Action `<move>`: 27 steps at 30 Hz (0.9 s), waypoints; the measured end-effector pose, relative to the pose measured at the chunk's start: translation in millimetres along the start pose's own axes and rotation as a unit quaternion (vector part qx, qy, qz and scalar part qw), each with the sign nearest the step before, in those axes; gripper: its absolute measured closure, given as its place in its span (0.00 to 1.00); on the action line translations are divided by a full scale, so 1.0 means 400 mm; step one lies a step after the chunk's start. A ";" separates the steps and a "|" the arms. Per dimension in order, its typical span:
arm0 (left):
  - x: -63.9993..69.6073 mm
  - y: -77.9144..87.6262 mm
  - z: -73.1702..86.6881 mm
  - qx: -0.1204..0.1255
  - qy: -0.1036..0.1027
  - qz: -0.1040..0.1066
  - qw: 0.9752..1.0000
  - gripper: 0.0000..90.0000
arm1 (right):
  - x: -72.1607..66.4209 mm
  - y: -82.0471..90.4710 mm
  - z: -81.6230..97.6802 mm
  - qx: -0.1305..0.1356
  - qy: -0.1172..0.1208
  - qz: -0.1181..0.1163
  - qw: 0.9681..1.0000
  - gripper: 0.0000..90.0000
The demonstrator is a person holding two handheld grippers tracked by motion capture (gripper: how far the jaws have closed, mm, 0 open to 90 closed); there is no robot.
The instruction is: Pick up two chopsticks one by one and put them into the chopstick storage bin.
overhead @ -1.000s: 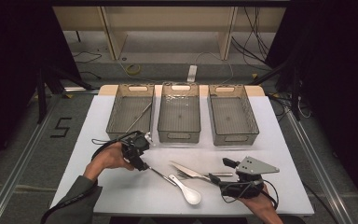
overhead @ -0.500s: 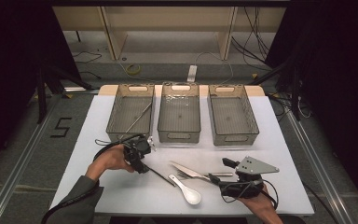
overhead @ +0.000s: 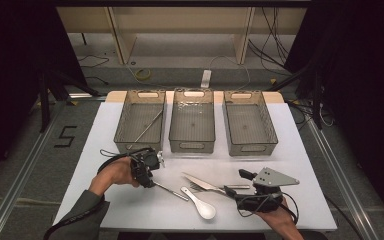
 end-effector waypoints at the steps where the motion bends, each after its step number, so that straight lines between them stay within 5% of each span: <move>1: 0.003 -0.002 0.001 0.005 0.002 0.000 1.000 0.72 | 0.000 0.000 0.000 0.000 0.000 0.000 1.000 0.31; 15: 0.029 -0.004 0.030 -0.027 -0.033 0.010 0.999 0.94 | -0.002 -0.001 0.001 -0.001 0.003 0.000 1.000 0.31; 27: 0.031 -0.004 0.029 -0.023 -0.020 0.003 1.000 0.95 | -0.003 -0.001 0.002 -0.003 0.005 0.000 1.000 0.31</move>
Point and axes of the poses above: each handheld gripper's, and its own axes: y roughly backward along the jaws, z roughly out of its underside, x roughly to its right, the point moved 8 cm from there along -y, roughly forward along the jaws, and after that the axes turned 15 degrees about z, right-handed, at the moved point
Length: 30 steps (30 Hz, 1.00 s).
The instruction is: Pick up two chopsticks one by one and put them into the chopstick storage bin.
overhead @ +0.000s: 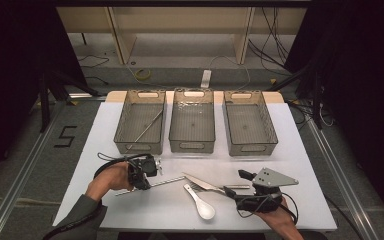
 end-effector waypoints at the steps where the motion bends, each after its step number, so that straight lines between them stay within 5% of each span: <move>1: 0.000 0.000 0.000 0.001 0.001 0.000 1.000 0.95 | 0.000 0.000 0.000 0.000 0.001 0.000 1.000 0.31; 17: -0.033 0.058 0.009 0.050 0.053 -0.037 0.997 0.95 | 0.000 -0.001 0.000 -0.001 0.000 0.000 1.000 0.31; 25: -0.038 0.114 -0.007 0.119 0.094 -0.053 0.987 0.95 | 0.000 -0.001 0.000 -0.001 0.000 0.000 1.000 0.31; 26: -0.039 0.128 -0.011 0.138 0.104 -0.053 0.984 0.95 | 0.000 -0.001 0.000 -0.001 0.000 0.000 1.000 0.31; 30: -0.045 0.152 -0.009 0.157 0.112 -0.059 0.979 0.95 | 0.000 -0.003 0.000 0.000 0.000 0.001 1.000 0.31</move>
Point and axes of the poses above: each handheld gripper's, and its own axes: y roughly backward along the jaws, z roughly out of its underside, x roughly to its right, the point moved 8 cm from there along -y, roughly forward along the jaws, and after that the axes turned 15 degrees about z, right-handed, at the moved point
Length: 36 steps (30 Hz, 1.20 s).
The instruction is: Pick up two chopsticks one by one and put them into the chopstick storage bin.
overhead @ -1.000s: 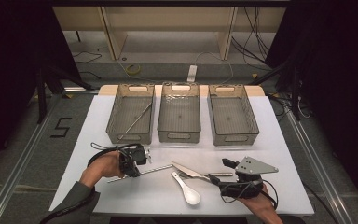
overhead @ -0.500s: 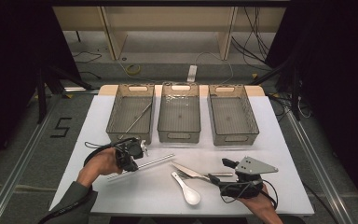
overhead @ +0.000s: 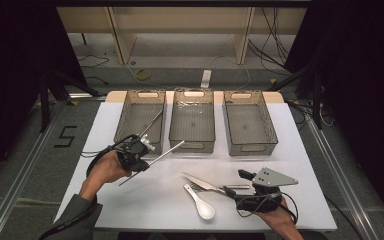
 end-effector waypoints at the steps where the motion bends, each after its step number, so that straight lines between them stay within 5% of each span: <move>1: -0.003 0.007 -0.002 0.011 0.006 -0.002 1.000 0.95 | 0.000 0.000 0.000 -0.001 0.000 0.000 1.000 0.31; 11: -0.029 0.064 -0.038 0.074 0.025 -0.005 0.997 0.95 | 0.000 -0.001 0.002 -0.002 -0.002 0.001 1.000 0.31; 22: -0.067 0.074 -0.082 0.096 0.034 -0.008 0.995 0.95 | 0.005 -0.003 0.005 -0.004 -0.008 0.003 1.000 0.31; 28: -0.093 0.098 -0.110 0.119 0.038 -0.019 0.992 0.95 | 0.006 -0.004 0.005 -0.005 -0.010 0.003 1.000 0.31; 36: -0.144 0.155 -0.149 0.163 0.053 -0.042 0.984 0.95 | 0.005 -0.004 0.006 -0.006 -0.009 0.001 1.000 0.31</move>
Point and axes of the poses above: each handheld gripper's, and its own axes: y roughly backward along the jaws, z roughly out of its underside, x roughly to its right, the point moved 8 cm from there along -y, roughly forward along the jaws, and after that the axes turned 15 degrees about z, right-handed, at the moved point
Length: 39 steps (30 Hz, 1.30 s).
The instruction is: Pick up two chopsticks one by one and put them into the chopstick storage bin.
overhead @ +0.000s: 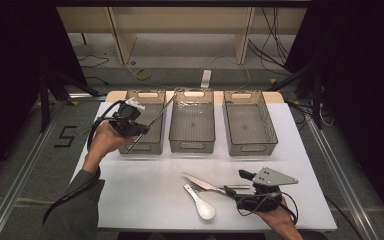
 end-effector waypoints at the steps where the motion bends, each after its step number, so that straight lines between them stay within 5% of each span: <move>1: -0.006 0.003 -0.005 0.002 0.001 -0.002 1.000 0.95 | 0.000 0.000 0.000 0.000 0.000 0.000 1.000 0.31; 22: -0.139 0.005 -0.059 0.041 0.044 -0.036 0.998 0.95 | 0.001 0.003 -0.002 0.003 -0.002 -0.001 1.000 0.31; 39: -0.194 -0.044 -0.012 0.038 0.081 -0.048 0.995 0.95 | 0.000 0.003 -0.002 0.003 -0.002 -0.002 1.000 0.31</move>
Point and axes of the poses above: each handheld gripper's, and its own axes: y roughly backward along the jaws, z roughly out of its underside, x roughly to its right, the point moved 8 cm from there along -y, roughly forward along the jaws, and after that the axes turned 15 degrees about z, right-handed, at the moved point
